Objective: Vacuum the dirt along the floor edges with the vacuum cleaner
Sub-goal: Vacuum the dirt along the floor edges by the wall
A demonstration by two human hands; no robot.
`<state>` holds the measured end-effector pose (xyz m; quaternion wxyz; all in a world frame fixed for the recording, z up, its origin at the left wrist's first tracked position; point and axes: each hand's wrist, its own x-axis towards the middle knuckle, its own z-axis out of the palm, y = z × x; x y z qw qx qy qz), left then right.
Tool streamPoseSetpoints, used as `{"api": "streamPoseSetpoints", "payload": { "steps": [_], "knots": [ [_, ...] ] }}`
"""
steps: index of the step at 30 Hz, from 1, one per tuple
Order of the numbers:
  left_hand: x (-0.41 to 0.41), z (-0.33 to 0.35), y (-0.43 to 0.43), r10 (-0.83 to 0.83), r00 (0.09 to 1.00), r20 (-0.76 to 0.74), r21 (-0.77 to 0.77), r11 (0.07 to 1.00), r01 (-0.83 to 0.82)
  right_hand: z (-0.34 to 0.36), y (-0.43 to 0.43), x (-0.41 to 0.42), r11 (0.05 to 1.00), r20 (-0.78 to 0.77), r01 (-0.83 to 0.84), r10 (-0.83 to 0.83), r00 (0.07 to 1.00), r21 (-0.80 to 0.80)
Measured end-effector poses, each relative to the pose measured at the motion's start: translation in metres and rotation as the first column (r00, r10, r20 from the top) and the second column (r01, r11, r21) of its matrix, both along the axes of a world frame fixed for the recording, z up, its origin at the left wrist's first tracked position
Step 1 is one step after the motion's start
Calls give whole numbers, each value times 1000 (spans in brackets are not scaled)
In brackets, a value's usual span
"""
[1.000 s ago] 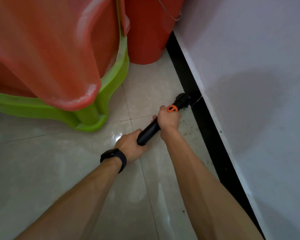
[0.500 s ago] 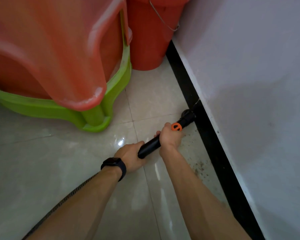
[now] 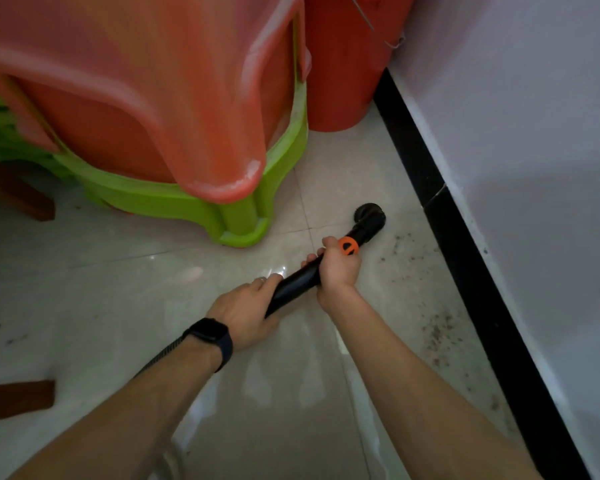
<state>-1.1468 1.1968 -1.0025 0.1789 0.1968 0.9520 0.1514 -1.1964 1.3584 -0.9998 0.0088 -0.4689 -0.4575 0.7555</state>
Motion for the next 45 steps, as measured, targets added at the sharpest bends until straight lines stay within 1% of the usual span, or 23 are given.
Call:
{"api": "streamPoseSetpoints", "payload": {
  "steps": [4,6,10,14,19,23,29,32,35,38,43,45],
  "knots": [
    [23,3,-59,1,996,-84,-66,998,-6,-4,-65,15,996,4,-65,66,998,-58],
    [34,5,-82,15,995,-98,-97,995,-25,-6,-95,25,992,23,-101,103,994,-70],
    [50,8,-115,65,997,-30,-180,981,-69,-8,-138,48,981,57,-149,157,986,-127],
    [53,9,-113,39,999,-2,-210,977,-39,-4,-135,58,980,56,-156,164,985,-124],
    [48,13,-64,-54,998,-12,-172,984,52,4,-90,60,999,75,-39,41,996,-38],
    [50,15,-23,-193,981,-16,-162,969,188,6,-47,74,999,103,45,-43,994,-22],
    [53,20,4,-381,924,24,-165,910,380,-1,-19,106,987,127,162,-162,979,6],
    [49,22,10,-444,896,31,-179,879,442,-5,-15,117,970,131,244,-242,961,0],
    [48,24,17,-481,876,35,-187,858,478,-6,-9,121,962,133,273,-270,954,-10],
    [48,25,21,-455,890,32,-195,871,451,-3,-4,114,972,132,233,-229,964,-18],
    [36,24,14,-312,950,-12,-176,936,305,9,-6,82,995,76,81,-77,994,-64],
    [31,23,12,-275,961,-20,-173,948,267,10,-10,71,997,63,60,-57,996,-55]
  ]
}}
